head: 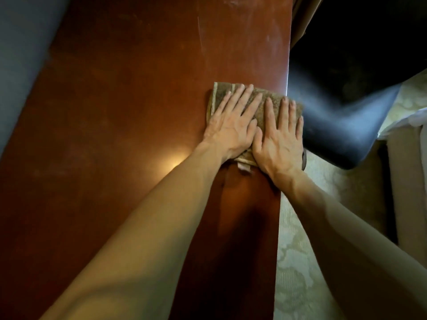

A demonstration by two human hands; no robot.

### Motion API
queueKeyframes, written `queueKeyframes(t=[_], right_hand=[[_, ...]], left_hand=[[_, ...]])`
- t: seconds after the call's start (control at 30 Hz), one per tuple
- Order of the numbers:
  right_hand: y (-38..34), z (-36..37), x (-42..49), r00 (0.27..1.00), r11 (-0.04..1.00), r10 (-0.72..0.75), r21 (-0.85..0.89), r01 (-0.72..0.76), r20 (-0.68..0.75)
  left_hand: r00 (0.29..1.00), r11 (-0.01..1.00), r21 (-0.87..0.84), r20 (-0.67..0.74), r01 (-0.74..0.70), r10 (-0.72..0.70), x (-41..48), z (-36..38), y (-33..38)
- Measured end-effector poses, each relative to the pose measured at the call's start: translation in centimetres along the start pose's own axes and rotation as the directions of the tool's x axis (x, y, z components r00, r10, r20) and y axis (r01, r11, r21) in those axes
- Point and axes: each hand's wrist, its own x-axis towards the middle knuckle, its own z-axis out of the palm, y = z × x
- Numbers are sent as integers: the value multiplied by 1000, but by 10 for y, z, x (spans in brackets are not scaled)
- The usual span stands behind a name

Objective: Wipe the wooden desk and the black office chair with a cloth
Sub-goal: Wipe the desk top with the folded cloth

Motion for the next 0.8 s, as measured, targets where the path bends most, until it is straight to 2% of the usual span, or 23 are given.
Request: queueKeyframes(t=[0.33, 0.6, 0.8], right_hand=[[-16, -2, -141, 995, 999, 21, -37, -18, 99], [-54, 3, -244, 993, 995, 38, -101, -26, 114], [-85, 5, -307, 982, 996, -45, -63, 58, 182]], left_hand=[[998, 998, -50, 59, 30, -27, -137, 14, 38], [993, 998, -64, 117, 22, -15, -243, 20, 42], [986, 995, -65, 153, 74, -64, -334, 12, 38]])
